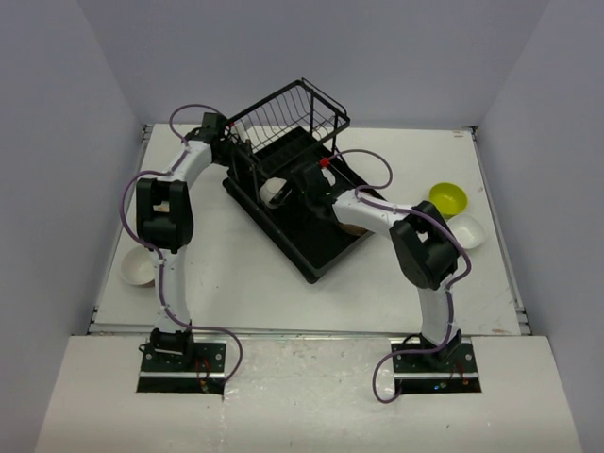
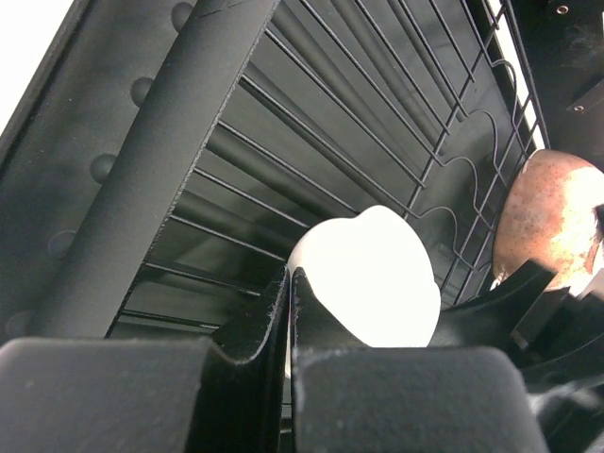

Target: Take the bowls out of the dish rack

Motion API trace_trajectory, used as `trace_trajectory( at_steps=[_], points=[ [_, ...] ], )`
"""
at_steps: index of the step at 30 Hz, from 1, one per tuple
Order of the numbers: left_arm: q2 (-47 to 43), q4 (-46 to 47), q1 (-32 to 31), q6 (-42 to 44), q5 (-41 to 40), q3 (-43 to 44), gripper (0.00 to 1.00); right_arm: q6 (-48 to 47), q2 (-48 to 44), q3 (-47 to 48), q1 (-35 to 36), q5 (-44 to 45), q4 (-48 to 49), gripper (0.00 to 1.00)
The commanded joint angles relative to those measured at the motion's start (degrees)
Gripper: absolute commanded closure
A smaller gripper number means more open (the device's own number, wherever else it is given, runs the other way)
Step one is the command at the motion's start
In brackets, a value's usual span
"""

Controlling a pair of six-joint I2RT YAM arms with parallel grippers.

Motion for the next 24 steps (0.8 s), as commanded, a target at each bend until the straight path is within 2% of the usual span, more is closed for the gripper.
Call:
trace_trajectory(
  at_steps=[1,6,13,24],
  points=[
    [-3.4,-3.1,-1.2,-0.1,2.7,-1.3,1.00,3.0,1.0,-3.1,0.2,5.3,-9.6,0.30],
    [-3.2,-3.0,-1.2,-0.3,3.2,-1.2,1.00,3.5,1.0,-3.0,0.2,6.2,-11.6,0.30],
    [-2.5,-2.9,-0.8,-0.3,3.2,-1.0,1.00,-1.4,0.2,0.7,0.3,8.0,-12.9,0.31],
    [-1.1,-2.8,-0.6,-0.6,3.1,-0.3,1.00,-1.4,-9.2,-0.8,0.3,12.9,-12.9,0.30]
  ],
)
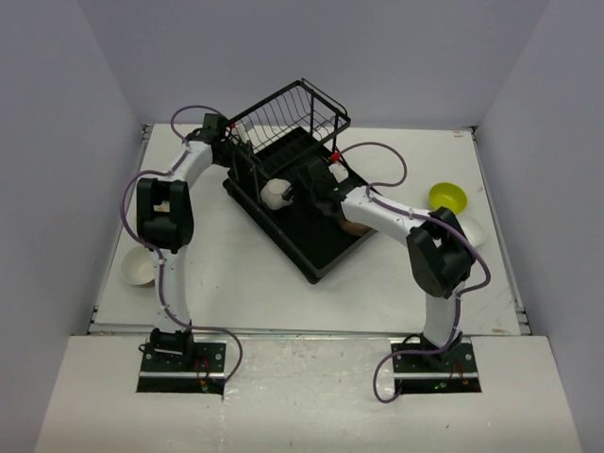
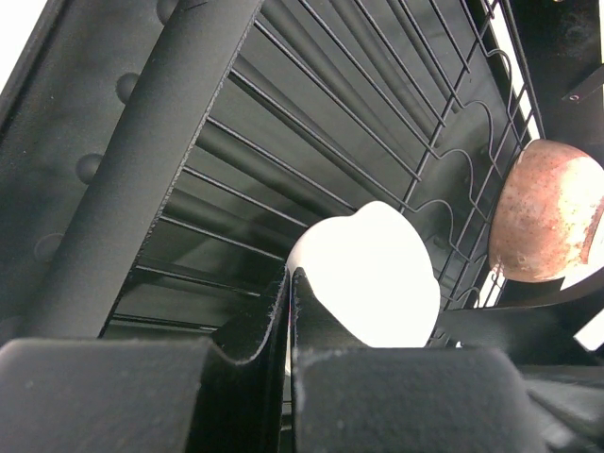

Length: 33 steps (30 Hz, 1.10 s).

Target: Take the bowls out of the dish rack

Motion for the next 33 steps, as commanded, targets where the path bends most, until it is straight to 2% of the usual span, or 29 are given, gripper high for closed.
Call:
trace_trajectory(
  at_steps=[1,7,17,33],
  points=[
    [-1.2,-2.6,-0.3,-0.6,1.9,0.2,1.00,-0.6,-3.3,-0.4,-0.7,5.3,-3.8,0.30],
    [-1.5,-2.5,-0.3,-0.5,2.2,-0.2,1.00,-0.3,-1.1,-0.5,-1.0,3.4,-2.1,0.31],
    [-2.8,-2.0,-0.3,-0.4,3.3,-1.7,1.00,-0.8,4.4,5.1,-1.6,0.7,-0.3,0.32],
    [-3.4,-1.8,-0.2,-0.4,3.2,-3.0,1.00,-2.9,7.7,9.5,-2.5,-0.7,1.1,0.35]
  ],
)
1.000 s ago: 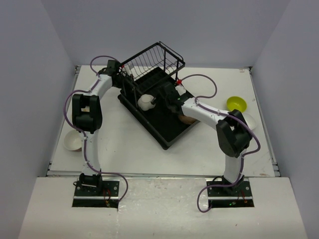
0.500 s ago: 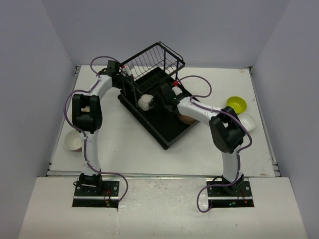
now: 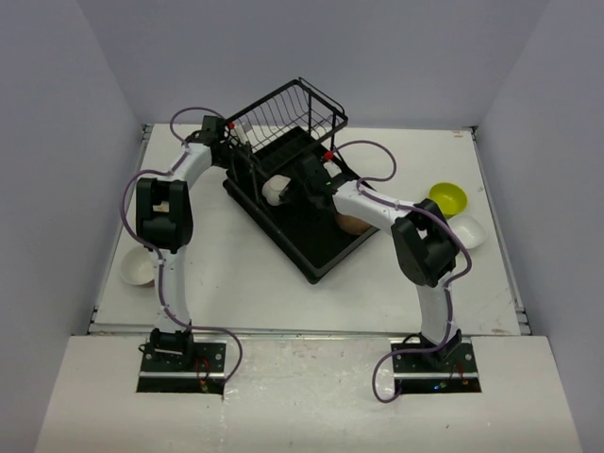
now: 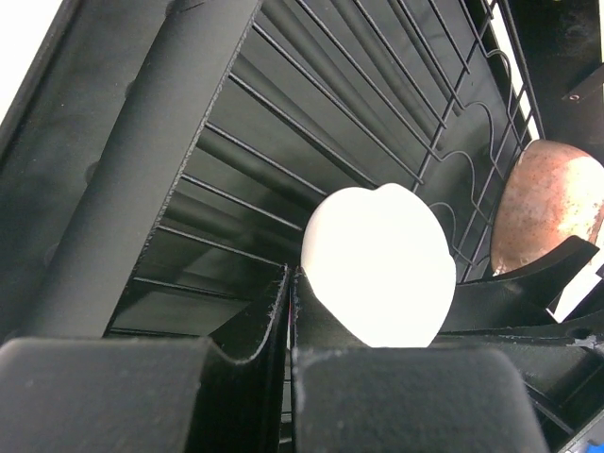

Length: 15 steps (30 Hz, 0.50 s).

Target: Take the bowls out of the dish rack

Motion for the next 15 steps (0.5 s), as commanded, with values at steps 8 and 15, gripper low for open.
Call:
trace_trajectory(
  at_steps=[8,15],
  points=[
    [-2.0,-4.1,-0.4,-0.8,2.4,0.0,1.00,-1.9,-7.2,-5.5,0.4,3.0,7.9,0.32],
    [-1.1,-4.1,-0.4,-0.9,2.5,1.4,1.00,-2.4,-11.6,-8.3,0.5,4.4,8.6,0.29]
  ],
)
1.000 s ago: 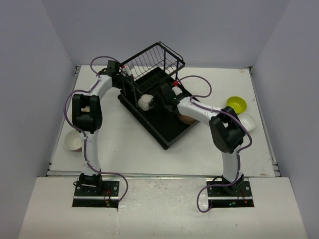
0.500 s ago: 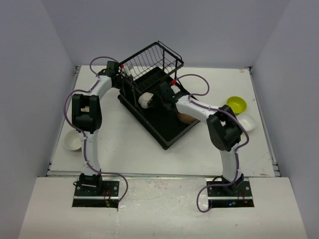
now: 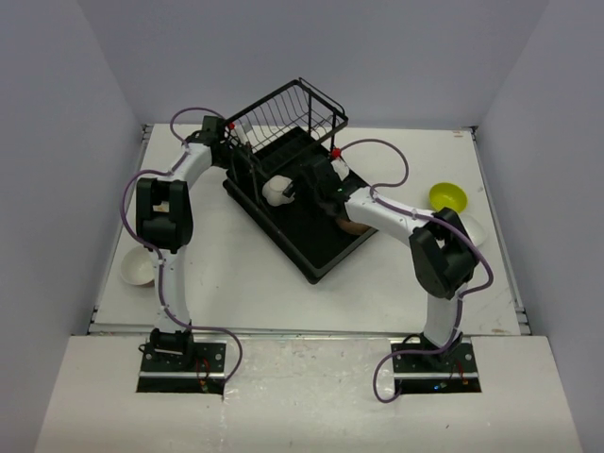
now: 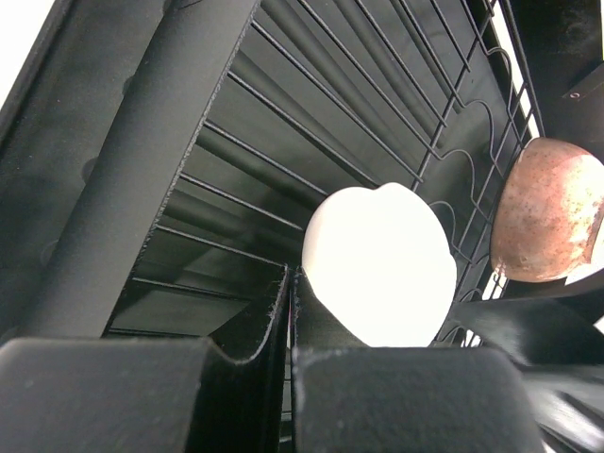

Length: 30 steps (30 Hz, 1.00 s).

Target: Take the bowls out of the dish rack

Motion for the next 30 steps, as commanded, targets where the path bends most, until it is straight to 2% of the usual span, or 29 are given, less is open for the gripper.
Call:
trace_trajectory(
  at_steps=[1,13,30],
  points=[
    [-1.0,-4.0,-0.4,-0.8,2.5,1.3,1.00,-1.2,-3.5,0.2,0.0,2.9,2.5,0.29],
    [-1.4,-3.9,-0.3,-0.8,3.3,0.9,1.00,-0.5,1.9,5.8,-0.9,1.0,2.5,0.25],
    [-2.0,-3.6,-0.2,-0.7,3.5,-0.2,1.00,1.6,6.9,7.5,-1.6,-0.6,3.2,0.27]
  ],
)
